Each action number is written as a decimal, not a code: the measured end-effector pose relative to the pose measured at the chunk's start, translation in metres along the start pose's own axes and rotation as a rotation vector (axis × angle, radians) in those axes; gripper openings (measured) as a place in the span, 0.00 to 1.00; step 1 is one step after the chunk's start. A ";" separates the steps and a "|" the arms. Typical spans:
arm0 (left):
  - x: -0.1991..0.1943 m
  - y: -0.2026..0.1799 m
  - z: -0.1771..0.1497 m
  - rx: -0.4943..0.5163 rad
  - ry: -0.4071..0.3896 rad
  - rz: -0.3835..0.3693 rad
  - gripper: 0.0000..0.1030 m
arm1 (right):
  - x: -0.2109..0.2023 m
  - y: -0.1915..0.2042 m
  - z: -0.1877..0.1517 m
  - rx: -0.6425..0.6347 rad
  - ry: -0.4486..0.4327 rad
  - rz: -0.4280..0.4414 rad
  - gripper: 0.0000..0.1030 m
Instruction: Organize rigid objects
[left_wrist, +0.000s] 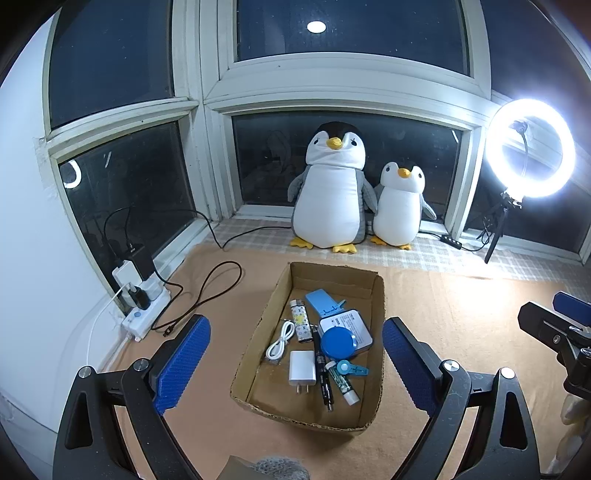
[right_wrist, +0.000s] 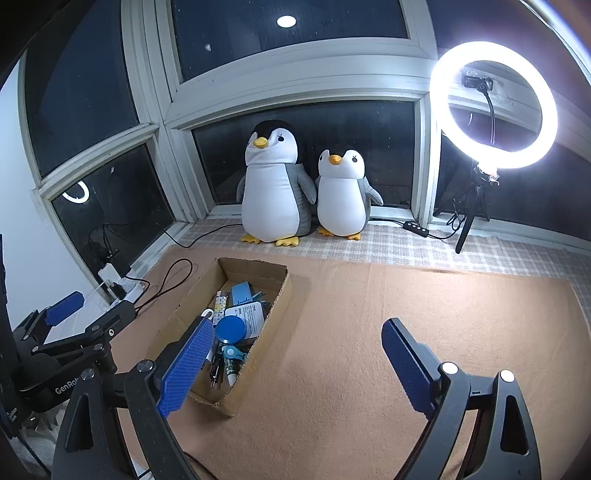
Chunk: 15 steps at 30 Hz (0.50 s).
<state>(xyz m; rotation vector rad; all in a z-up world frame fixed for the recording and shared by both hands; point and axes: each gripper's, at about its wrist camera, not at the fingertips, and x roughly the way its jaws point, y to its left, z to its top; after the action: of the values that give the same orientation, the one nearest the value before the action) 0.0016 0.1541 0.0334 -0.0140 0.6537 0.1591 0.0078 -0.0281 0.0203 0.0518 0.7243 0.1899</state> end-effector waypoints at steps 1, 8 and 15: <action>0.000 0.000 0.000 0.000 0.000 0.000 0.94 | 0.000 0.000 0.000 0.001 0.001 0.000 0.88; 0.000 -0.001 0.000 0.002 0.001 0.000 0.94 | 0.002 -0.001 -0.001 0.005 0.007 -0.001 0.88; 0.001 -0.001 0.000 0.002 0.005 -0.001 0.94 | 0.003 -0.001 -0.002 0.003 0.008 0.000 0.88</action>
<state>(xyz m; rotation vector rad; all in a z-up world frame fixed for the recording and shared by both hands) 0.0028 0.1533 0.0328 -0.0128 0.6591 0.1578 0.0092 -0.0286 0.0170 0.0535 0.7322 0.1892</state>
